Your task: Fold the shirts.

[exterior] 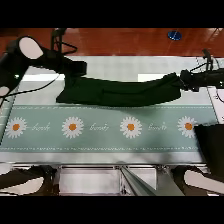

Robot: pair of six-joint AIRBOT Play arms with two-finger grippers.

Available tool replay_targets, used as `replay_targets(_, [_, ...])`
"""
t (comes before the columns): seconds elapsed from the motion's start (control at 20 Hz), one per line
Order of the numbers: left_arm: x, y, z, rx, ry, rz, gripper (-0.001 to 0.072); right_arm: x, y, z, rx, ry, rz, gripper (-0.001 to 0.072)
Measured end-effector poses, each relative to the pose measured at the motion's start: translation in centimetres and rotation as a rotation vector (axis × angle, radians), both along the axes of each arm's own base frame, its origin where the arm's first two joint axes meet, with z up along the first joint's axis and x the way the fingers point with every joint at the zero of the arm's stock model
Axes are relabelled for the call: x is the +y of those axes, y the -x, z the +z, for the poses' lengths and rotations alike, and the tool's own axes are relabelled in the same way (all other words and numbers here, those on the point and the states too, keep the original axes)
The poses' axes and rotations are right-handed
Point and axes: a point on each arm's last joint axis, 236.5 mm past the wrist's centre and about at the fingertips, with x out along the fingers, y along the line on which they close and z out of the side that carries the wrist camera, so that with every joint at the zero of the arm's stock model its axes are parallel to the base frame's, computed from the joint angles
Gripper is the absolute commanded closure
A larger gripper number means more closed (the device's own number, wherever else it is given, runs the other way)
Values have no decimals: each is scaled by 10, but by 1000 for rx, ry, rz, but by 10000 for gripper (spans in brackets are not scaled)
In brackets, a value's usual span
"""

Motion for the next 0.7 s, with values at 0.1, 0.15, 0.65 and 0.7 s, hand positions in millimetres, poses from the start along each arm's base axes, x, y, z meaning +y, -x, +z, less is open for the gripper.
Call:
replay_targets(0.1, [-35, 8, -14, 41, 47, -41, 688, 8, 31, 31, -73, 37, 13, 688])
replay_targets(0.15, [-54, 13, -24, 69, 69, -64, 687, 12, 47, 45, -109, 52, 14, 688])
replay_targets(0.65, [-254, 117, -118, 271, 221, -261, 688, 52, 148, 118, -293, 56, 22, 688])
replay_targets(0.7, [-268, 128, -125, 283, 222, -282, 688, 56, 151, 121, -300, 45, 28, 688])
